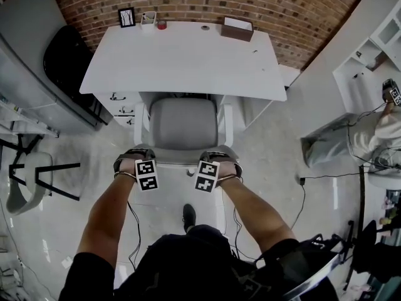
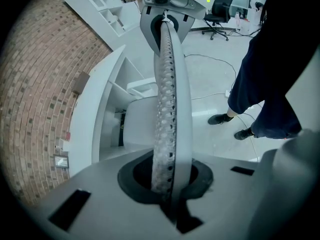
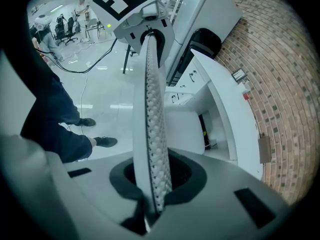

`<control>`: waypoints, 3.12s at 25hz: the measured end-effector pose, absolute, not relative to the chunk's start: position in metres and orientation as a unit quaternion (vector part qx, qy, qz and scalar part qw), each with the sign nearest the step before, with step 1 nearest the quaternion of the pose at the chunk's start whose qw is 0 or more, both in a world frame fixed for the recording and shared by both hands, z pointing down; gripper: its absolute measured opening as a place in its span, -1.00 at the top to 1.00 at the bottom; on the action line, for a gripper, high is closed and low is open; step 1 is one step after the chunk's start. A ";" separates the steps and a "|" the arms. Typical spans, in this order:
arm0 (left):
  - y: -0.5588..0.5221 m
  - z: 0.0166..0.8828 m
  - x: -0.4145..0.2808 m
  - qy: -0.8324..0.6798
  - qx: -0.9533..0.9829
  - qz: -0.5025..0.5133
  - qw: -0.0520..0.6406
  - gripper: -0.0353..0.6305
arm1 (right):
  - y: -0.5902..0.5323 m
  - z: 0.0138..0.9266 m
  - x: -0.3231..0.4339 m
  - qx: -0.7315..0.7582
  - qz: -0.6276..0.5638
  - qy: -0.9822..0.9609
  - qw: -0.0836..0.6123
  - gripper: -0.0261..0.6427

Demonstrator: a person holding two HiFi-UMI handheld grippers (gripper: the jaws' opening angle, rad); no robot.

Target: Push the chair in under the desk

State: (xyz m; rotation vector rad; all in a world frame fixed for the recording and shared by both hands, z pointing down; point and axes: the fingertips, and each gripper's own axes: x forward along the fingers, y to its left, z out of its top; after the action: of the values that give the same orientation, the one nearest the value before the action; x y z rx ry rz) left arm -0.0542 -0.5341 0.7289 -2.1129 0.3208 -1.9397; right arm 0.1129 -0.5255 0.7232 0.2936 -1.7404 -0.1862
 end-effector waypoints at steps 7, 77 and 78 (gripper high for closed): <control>-0.545 0.730 -0.047 0.116 -0.723 -0.668 0.128 0.79 | -0.537 0.724 0.121 0.134 -0.097 -0.760 0.629 0.79; -0.480 0.421 -0.182 0.529 -0.848 -0.028 -0.037 0.87 | -0.503 0.423 0.051 0.544 0.044 -0.833 0.088 0.90; -0.480 0.421 -0.182 0.533 -0.845 -0.031 -0.035 0.87 | -0.503 0.422 0.051 0.544 0.044 -0.833 0.087 0.90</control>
State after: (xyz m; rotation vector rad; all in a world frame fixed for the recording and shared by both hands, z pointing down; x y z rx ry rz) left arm -0.1822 -0.4797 0.4208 -2.7153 1.7128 -0.0984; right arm 0.0514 -0.5032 0.4220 1.6203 -2.4820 0.1316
